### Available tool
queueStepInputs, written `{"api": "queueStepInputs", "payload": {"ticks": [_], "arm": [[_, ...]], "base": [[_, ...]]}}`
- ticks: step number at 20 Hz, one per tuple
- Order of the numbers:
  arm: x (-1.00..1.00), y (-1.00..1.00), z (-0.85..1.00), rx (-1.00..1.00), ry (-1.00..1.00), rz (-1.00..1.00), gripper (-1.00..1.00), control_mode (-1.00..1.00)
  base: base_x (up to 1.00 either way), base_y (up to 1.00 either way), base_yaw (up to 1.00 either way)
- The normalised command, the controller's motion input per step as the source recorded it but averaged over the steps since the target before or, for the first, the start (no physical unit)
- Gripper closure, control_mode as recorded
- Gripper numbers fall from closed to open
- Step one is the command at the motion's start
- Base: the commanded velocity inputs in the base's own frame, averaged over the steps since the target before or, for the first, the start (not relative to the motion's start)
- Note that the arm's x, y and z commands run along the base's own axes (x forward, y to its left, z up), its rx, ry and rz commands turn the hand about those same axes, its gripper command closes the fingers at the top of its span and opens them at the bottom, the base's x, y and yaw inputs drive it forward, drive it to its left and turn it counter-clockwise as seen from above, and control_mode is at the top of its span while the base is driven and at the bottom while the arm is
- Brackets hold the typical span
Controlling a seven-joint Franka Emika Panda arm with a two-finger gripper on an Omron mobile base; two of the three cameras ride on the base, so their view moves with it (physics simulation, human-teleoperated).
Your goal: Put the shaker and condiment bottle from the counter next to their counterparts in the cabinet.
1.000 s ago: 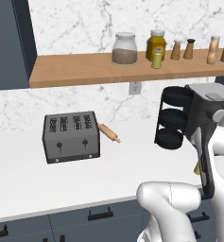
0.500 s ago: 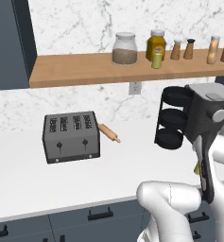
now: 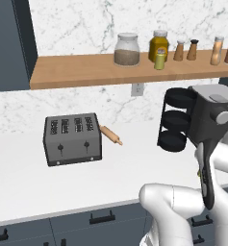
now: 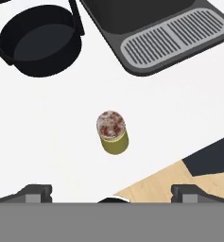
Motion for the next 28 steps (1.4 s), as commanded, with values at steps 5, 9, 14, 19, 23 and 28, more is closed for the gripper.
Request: {"api": "queueStepInputs", "payload": {"ticks": [5,9,14,19,23,28], "arm": [[0.01,-0.03,-0.25,0.00,0.00,0.00,-1.00,-1.00],[0.09,-0.04,-0.22,0.00,0.00,0.00,-1.00,-1.00],[0.20,-0.01,-0.09,0.00,0.00,0.00,-1.00,-1.00],[0.27,0.00,0.00,0.00,0.00,0.00,-1.00,-1.00],[0.15,-0.09,-0.04,0.00,0.00,0.00,-1.00,-1.00],[0.01,-0.19,-0.17,0.00,0.00,0.00,-1.00,-1.00]], "base": [[0.00,0.00,0.00],[0.00,0.00,0.00],[0.00,0.00,0.00],[0.00,0.00,0.00],[0.00,0.00,0.00],[0.00,0.00,0.00]]}}
